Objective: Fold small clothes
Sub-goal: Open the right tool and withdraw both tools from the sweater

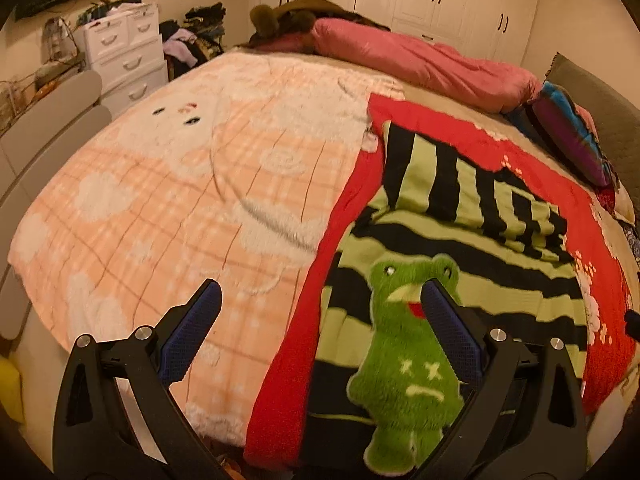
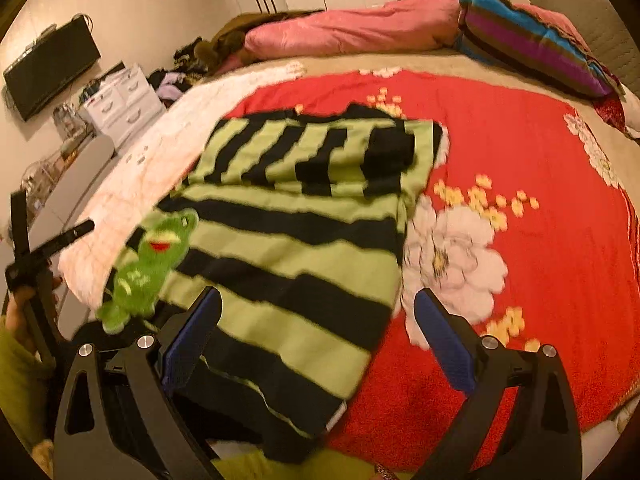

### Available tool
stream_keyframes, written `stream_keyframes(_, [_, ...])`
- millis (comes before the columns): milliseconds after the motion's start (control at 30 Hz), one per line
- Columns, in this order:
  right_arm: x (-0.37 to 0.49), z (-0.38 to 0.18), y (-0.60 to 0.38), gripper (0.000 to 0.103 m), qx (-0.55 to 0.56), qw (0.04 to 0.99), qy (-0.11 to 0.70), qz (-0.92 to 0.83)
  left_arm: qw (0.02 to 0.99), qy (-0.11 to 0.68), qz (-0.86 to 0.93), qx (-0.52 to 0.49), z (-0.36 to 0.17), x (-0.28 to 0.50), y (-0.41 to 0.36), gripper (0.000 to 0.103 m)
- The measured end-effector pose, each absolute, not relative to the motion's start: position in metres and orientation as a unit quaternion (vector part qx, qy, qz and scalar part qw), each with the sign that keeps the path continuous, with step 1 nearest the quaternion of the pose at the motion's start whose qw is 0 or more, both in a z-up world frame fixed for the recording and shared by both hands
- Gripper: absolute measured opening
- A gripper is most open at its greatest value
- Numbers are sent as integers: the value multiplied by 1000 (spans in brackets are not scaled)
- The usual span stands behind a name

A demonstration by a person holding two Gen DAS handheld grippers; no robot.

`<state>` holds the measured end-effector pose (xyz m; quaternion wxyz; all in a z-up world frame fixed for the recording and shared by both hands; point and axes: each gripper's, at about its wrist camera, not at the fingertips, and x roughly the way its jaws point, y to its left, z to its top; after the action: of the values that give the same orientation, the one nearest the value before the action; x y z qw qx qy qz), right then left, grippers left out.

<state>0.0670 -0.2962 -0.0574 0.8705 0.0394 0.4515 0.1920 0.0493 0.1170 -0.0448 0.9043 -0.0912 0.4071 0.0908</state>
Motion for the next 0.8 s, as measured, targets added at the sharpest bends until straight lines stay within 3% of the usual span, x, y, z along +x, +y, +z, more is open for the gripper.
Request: stream_keyframes(800, [30, -130, -277, 96, 32, 782, 583, 218, 853, 502, 46, -137, -94, 24, 125, 93])
